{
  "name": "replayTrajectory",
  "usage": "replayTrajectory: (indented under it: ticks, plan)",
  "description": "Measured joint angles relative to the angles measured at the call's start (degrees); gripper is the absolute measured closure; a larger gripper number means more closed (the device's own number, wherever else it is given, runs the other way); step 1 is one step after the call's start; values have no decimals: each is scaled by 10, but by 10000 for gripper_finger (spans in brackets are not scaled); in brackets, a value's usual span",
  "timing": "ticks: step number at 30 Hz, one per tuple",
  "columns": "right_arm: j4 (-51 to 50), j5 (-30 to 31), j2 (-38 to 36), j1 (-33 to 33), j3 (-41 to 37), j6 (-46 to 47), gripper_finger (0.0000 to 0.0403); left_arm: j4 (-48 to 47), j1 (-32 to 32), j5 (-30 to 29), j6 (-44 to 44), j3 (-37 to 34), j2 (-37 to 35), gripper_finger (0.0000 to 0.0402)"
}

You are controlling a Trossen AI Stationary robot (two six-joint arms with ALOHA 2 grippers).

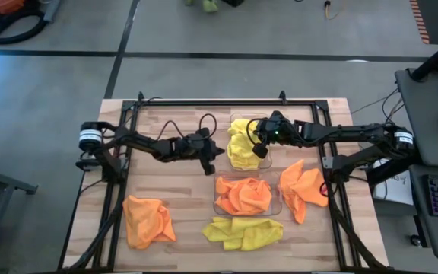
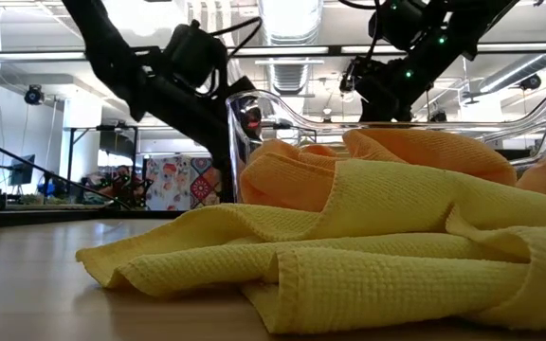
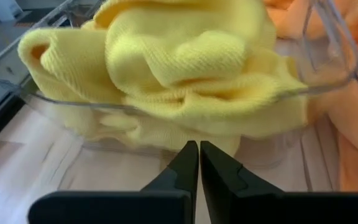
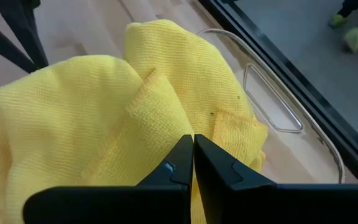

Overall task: Sort microfiber towel by color & place in baskets
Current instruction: Put the yellow towel into the top transparent bin

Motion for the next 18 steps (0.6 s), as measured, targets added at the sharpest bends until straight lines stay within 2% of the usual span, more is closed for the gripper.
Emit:
replayTrajectory:
  ticks: [18]
  plan:
    - [-58,27,-22,1,0,42,394,17,0,7,2,19,20,401]
